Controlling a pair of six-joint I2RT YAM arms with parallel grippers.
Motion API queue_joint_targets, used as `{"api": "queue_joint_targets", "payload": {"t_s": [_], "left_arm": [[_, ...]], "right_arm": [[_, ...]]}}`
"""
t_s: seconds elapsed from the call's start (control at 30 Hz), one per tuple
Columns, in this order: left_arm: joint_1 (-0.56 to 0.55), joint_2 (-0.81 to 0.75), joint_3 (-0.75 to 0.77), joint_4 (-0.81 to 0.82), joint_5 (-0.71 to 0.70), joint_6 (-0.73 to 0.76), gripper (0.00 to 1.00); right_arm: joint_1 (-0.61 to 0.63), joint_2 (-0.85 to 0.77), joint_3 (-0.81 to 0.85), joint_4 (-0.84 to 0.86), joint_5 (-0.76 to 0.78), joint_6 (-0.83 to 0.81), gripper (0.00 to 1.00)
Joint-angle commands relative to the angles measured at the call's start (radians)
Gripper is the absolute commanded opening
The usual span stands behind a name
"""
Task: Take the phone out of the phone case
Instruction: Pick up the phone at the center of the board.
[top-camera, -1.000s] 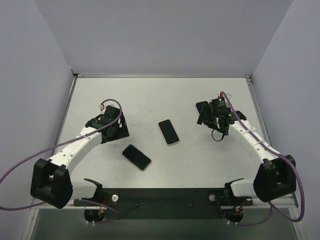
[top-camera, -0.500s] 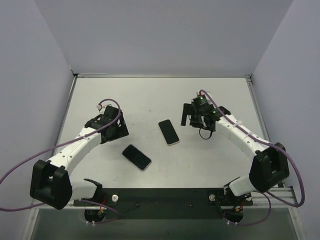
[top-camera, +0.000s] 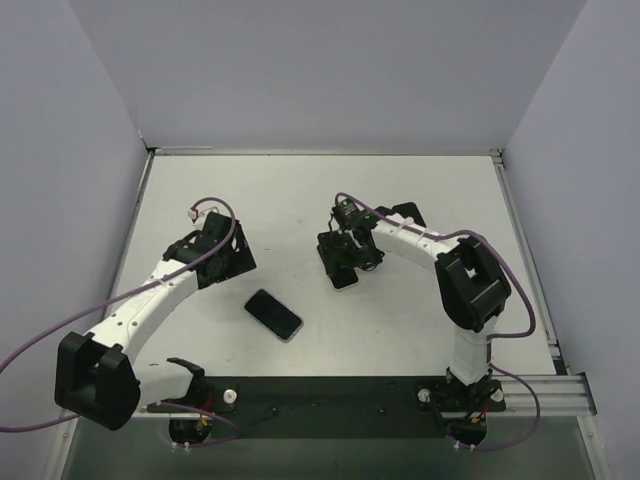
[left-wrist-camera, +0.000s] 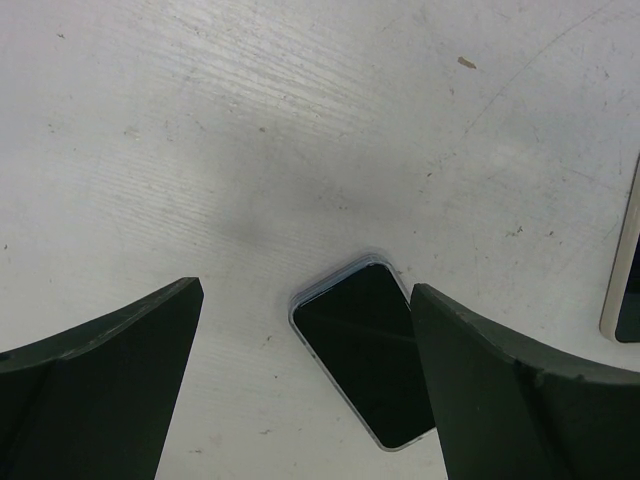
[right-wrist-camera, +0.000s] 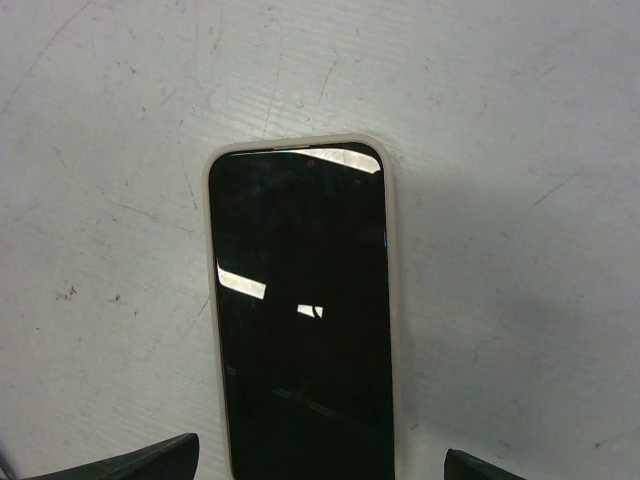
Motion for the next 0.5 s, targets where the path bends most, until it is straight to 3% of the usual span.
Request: {"api": "queue_joint_targets", "payload": {"t_s": [0.0, 0.47], "left_arm": [[-0.001, -0.018, 0.027, -0.022, 0.034, -0.010, 0.98], [-0.001, 0.032, 0.035, 0.010, 0.134, -0.022, 0.97]], "right_arm": [[0.008, 0.025, 0.055, -0.051, -0.023, -0.048, 1.00], [0.054, 0.113, 0.079, -0.053, 0.029, -0.065, 0.99]]}}
